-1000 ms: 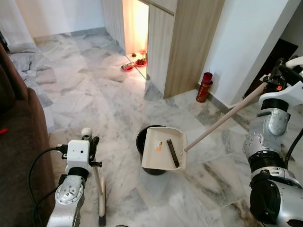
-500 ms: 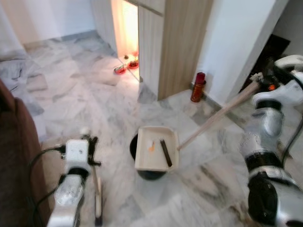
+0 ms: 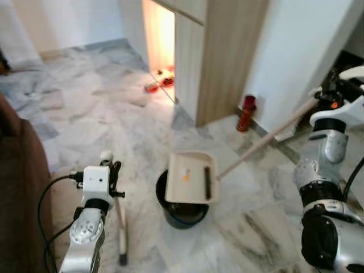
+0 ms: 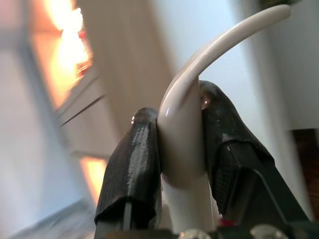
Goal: Sweep floor
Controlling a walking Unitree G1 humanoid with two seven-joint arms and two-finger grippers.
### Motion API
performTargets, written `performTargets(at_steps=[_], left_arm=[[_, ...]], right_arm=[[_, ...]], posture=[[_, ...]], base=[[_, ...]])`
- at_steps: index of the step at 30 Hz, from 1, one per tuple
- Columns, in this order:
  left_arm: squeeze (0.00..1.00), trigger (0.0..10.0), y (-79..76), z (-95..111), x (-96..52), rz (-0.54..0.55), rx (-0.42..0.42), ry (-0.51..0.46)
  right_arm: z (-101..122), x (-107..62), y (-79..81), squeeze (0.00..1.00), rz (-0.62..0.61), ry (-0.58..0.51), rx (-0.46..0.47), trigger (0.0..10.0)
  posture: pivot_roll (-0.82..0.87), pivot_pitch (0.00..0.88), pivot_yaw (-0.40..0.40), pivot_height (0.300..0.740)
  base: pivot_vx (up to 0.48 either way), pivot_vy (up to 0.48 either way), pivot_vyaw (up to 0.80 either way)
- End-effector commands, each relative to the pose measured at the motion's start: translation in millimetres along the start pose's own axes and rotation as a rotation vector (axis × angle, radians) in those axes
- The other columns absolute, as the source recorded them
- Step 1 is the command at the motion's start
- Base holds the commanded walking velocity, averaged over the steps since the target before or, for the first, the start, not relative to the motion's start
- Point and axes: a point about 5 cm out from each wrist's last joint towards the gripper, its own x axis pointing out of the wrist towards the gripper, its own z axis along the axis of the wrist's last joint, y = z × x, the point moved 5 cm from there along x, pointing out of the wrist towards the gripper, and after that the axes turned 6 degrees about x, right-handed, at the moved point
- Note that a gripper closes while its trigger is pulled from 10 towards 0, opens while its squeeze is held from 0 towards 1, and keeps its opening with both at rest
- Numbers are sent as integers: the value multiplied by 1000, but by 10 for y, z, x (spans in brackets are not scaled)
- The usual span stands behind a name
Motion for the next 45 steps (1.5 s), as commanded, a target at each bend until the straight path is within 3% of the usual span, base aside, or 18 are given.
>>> performTargets(at_steps=[1, 16, 20, 23, 35, 41, 45], left_arm=[[0, 10000, 46, 84, 22, 15, 13, -36], [0, 10000, 54, 79, 5, 19, 11, -38], [0, 10000, 46, 76, 4, 16, 9, -38], [0, 10000, 24, 81, 8, 8, 5, -40], [0, 10000, 19, 67, -10, 3, 5, -40], [0, 10000, 10, 91, -6, -2, -5, -53], [0, 10000, -12, 91, -10, -7, -7, -53]], right_arm=[[133, 81, 85, 0, 9, -53, 40, 10000], [147, 96, 153, 0, 48, -53, 50, 10000], [80, 87, 275, 0, 106, -21, 69, 10000], [40, 88, 490, 0, 203, 0, 62, 10000], [65, 111, 545, 0, 237, 2, 65, 10000], [112, 95, 653, 0, 300, -28, 51, 10000], [157, 35, 887, 0, 429, -63, 3, 10000]], posture=[[138, 0, -59, 740], [134, 0, -58, 740], [131, 0, -57, 740], [131, 0, -53, 740], [131, 0, -52, 740], [130, 0, -51, 740], [127, 0, -52, 740]], base=[[319, 0, 0], [315, 0, 0], [269, 0, 0], [0, 0, 0], [0, 0, 0], [0, 0, 0], [0, 0, 0]])
